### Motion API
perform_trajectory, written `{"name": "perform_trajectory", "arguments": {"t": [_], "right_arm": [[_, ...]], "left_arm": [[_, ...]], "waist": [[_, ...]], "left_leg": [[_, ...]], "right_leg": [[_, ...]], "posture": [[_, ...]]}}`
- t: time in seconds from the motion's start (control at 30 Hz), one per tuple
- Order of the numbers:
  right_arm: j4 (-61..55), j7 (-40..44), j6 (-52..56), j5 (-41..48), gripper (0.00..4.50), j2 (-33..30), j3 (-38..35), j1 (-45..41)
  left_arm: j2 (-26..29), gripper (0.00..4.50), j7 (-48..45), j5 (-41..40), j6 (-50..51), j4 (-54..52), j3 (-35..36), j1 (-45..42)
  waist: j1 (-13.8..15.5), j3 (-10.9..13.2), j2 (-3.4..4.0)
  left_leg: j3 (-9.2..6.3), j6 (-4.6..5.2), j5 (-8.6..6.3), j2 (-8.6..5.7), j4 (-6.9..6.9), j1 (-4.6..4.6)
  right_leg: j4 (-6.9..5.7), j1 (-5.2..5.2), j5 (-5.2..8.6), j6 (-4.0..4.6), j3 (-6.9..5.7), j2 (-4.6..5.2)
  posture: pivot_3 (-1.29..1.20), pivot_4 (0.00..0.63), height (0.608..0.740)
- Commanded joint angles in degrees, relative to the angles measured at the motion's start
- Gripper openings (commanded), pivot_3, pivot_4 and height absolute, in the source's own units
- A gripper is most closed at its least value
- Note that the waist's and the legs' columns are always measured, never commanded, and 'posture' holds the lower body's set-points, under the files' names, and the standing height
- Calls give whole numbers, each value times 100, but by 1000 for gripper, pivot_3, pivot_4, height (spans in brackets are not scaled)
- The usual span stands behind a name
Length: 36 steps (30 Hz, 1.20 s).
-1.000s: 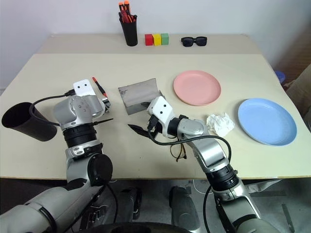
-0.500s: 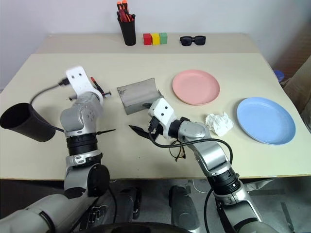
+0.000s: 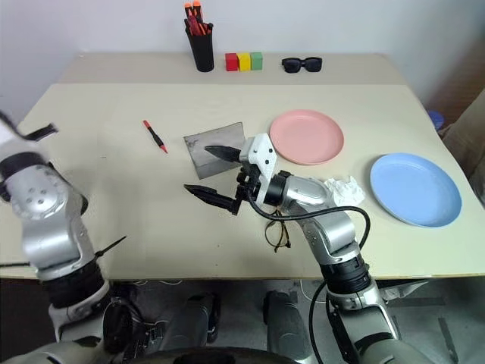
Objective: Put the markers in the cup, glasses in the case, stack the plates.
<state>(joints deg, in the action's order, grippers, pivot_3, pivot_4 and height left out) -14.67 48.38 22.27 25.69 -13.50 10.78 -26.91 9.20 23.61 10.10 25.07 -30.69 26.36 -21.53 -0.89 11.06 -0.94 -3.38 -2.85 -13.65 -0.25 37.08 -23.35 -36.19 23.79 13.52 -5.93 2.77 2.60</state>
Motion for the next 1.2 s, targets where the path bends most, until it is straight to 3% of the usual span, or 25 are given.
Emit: {"name": "perform_trajectory", "arguments": {"t": [0.03, 0.27, 0.7, 0.73, 0.77, 0.9, 1.2], "right_arm": [[72, 163, -210, 163, 4500, 204, 91, -132], [209, 300, -238, 196, 4500, 437, 273, -152], [96, 199, -217, 140, 4500, 418, 354, -30], [84, 192, -215, 141, 4500, 414, 358, -21], [69, 187, -209, 145, 4500, 408, 360, -12], [42, 170, -201, 153, 4500, 395, 369, 0], [54, 155, -218, 154, 4500, 401, 381, -7]], "left_arm": [[-134, 109, 117, 100, 305, -576, 284, 246], [-483, 109, -63, -96, 586, -618, 252, 623], [-739, 109, -77, -50, 119, -337, 88, 1094], [-735, 958, -68, -32, 109, -302, 82, 1101], [-734, 1187, -56, -12, 93, -268, 73, 1107], [-743, 3121, -38, -11, 27, -199, 66, 1114], [-742, 3121, -96, -135, -140, -119, 25, 1041]], "waist": [[4, -2, -3], [4, -4, -7], [0, -4, -7], [-1, -4, -7], [-1, -4, -7], [-7, -4, -7], [-6, -4, -7]], "left_leg": [[-1, 0, 0, 0, 0, 1], [-5, 0, 0, 0, 5, 7], [-6, 0, 0, 1, 3, 7], [-5, 0, 0, 1, 3, 7], [-5, 0, 0, 1, 3, 7], [-5, 0, 0, 1, 3, 7], [-5, 0, 0, 1, 3, 7]], "right_leg": [[0, -1, 0, 0, -1, -1], [2, -12, 0, 1, -4, -2], [3, -11, 1, 2, -5, -2], [4, -12, 1, 2, -5, -1], [4, -12, 1, 2, -5, -1], [4, -11, 1, 2, -5, -2], [4, -11, 1, 2, -5, -2]], "posture": [[0, 150, 740], [0, 150, 740], [0, 150, 740], [0, 150, 740], [0, 150, 740], [0, 150, 740], [0, 150, 740]]}}
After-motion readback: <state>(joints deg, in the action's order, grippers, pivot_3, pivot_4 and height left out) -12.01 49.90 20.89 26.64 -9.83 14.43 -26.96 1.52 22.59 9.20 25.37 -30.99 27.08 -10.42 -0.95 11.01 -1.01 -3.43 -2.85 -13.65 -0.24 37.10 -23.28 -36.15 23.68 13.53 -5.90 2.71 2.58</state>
